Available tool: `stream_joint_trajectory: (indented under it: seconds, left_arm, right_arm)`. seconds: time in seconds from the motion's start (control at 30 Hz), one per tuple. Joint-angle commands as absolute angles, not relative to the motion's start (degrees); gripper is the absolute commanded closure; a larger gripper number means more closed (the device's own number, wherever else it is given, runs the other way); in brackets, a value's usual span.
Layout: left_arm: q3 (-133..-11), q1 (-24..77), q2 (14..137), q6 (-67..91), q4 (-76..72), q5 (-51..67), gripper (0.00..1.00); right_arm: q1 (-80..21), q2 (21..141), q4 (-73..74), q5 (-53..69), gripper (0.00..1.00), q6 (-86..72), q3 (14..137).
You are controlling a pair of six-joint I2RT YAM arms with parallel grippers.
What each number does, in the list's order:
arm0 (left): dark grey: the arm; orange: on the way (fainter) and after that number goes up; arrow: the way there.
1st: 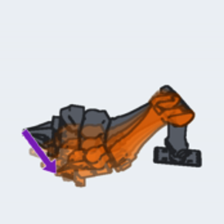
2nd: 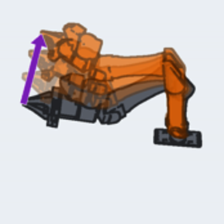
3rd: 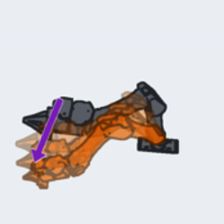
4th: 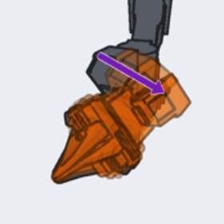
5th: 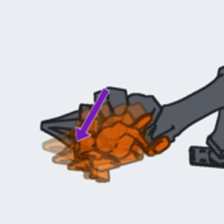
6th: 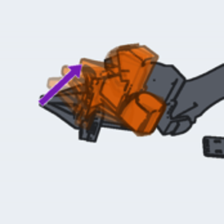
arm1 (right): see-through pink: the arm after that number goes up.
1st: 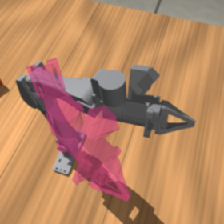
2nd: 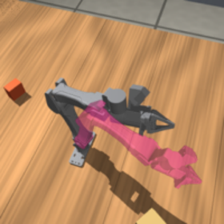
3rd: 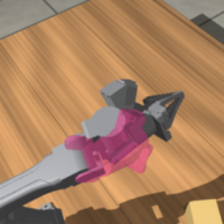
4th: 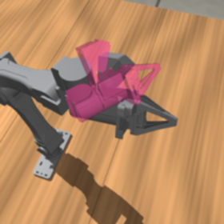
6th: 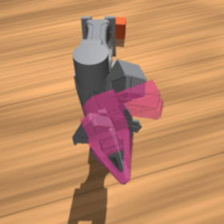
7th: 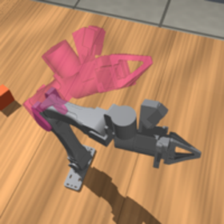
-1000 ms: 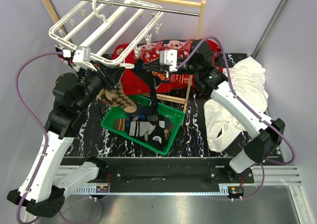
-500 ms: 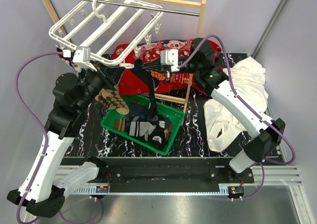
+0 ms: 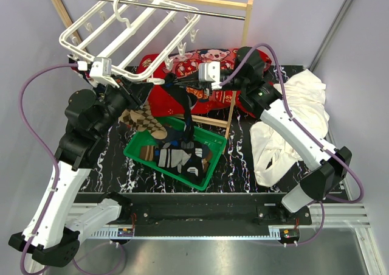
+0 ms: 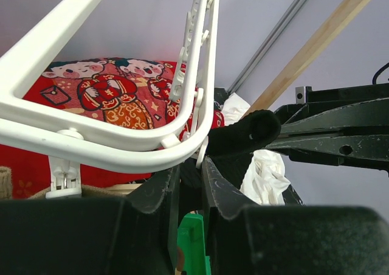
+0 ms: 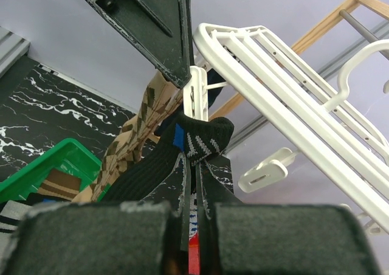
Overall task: Clip the socks to the hanger
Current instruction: Clamp the sock onto the hanger.
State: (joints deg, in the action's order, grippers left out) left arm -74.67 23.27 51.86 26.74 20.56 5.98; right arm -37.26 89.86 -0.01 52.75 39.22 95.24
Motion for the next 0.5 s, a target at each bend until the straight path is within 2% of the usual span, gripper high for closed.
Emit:
stream_joint_trajectory:
  seconds: [0.0,0.47]
  left_arm:
    - [-77.61,23.20,51.86,25.93,19.16,6.15,1.00]
    - [-79.36,23.20,52.91,26.37,20.74,9.75,1.00]
  right_arm:
    - [-37.00,89.91,-0.44,55.37,1.00,39.64,99.22]
    - [-37.00,93.25,-0.35,58.01,1.00,40.69,103.71]
